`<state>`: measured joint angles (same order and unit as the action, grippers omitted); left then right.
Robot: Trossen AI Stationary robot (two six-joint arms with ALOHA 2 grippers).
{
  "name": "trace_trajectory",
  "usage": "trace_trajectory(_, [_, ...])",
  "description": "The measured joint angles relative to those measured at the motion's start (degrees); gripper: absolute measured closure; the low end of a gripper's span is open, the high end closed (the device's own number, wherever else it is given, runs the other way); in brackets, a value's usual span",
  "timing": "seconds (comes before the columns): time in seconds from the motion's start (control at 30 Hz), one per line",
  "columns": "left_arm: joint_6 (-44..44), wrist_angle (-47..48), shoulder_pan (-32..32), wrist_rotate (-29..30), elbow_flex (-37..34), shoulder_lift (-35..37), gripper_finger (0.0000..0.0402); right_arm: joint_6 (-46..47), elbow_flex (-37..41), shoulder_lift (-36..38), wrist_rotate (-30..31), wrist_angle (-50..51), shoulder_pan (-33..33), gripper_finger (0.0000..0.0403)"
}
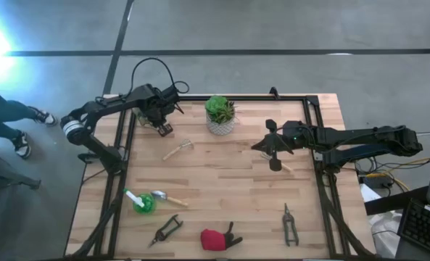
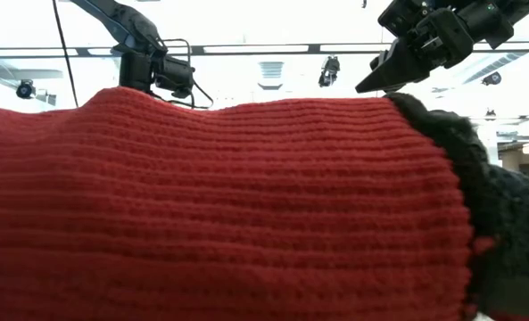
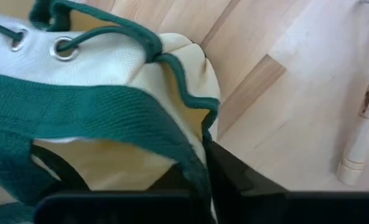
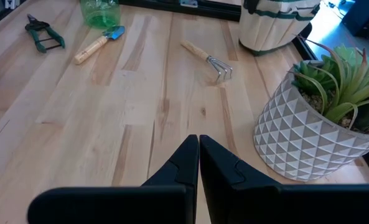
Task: Pick & Place Garden tools in Gardening bag
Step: Prepare the gardening bag
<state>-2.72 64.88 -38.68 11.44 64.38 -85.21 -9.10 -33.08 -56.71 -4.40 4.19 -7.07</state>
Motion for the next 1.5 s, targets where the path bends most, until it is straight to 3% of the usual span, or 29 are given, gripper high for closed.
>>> trace_trajectory(0.47, [-0.09, 0.51, 0.00, -0.02, 0.17, 0.02, 0.0397, -0.02, 0.33, 0.00, 0.02, -0.10, 0.00, 0.0394])
trace_trajectory(0.83, [-0.13, 3.51, 0.00, -0.04, 4.49, 1.46, 0.0399, -0.04, 0.33, 0.00, 0.04, -0.16, 0.00, 0.0394])
trace_trajectory(1.27, [0.42, 5.70, 0.02, -0.14, 13.79, 6.92, 0.0399, -0.28, 0.33, 0.00, 0.09, -0.30, -0.35, 0.0394])
trace_trajectory(1.5, [0.64, 5.54, 0.19, -4.43, 21.34, 7.17, 0.0400, -0.29, 0.35, 0.00, 0.09, -0.31, -0.52, 0.0394])
